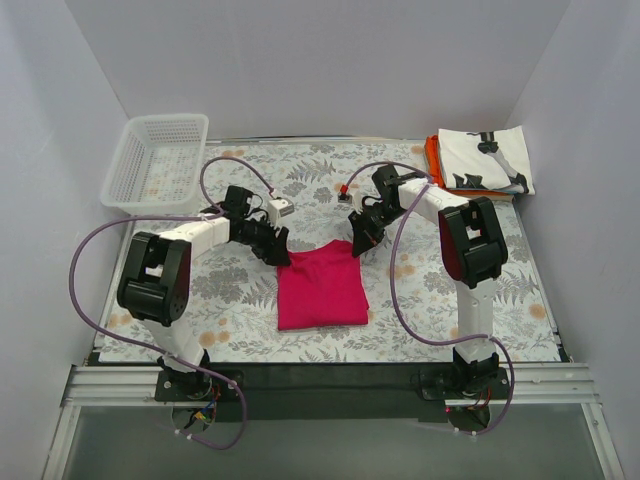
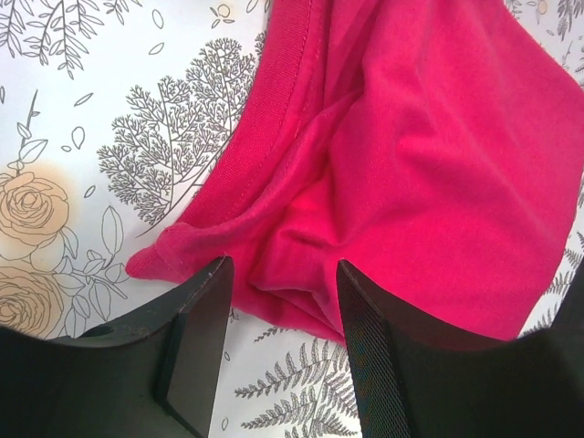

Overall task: Fold and stack the t-shirts
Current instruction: Fold the tshirt

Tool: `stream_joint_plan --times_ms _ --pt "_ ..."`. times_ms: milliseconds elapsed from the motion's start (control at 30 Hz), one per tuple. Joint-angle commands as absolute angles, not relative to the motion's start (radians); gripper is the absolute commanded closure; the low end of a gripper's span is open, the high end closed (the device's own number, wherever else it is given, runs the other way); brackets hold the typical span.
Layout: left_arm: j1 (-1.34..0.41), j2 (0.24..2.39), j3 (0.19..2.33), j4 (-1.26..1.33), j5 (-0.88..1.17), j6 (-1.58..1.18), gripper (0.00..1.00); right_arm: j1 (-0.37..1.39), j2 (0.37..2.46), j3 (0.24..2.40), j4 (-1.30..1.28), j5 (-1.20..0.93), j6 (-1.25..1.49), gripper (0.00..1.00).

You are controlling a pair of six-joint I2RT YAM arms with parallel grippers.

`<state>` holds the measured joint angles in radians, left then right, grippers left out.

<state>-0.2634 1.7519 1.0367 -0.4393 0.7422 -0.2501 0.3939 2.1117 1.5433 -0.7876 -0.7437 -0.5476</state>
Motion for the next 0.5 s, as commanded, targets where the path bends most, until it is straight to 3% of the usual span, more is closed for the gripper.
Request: stream_joint_plan --times_ms 0,100,167,200,267,300,467 --pt "-0.275 1.755 1.029 -0.411 0.721 -0.235 0.54 0.393 2.069 1.562 -0.815 -0.773 -0.558 0.99" --pt "-0.276 1.750 1.022 -0.413 0.730 -0.227 0.61 0.391 2.066 1.562 -0.813 -0.770 -0.558 0.99" --pt "-0.276 1.735 1.012 -0.420 0.744 -0.225 0.71 0.393 2.065 1.560 -0.816 -0.769 -0.558 0.99" --pt "-0.278 1.726 1.009 -0.428 0.759 -0.225 0.81 0.393 2.059 1.560 -0.815 -0.770 -0.558 0.99" --pt "-0.278 1.689 1.002 -0.436 0.773 -0.229 0.89 0.391 2.051 1.551 -0.815 -0.773 -0.557 0.99" --pt "-0.278 1.674 0.994 -0.440 0.781 -0.239 0.98 0.393 2.040 1.548 -0.818 -0.775 -0.557 0.99" --pt "-0.276 1.550 0.962 -0.465 0.795 -0.271 1.00 0.391 1.991 1.510 -0.821 -0.788 -0.555 0.99"
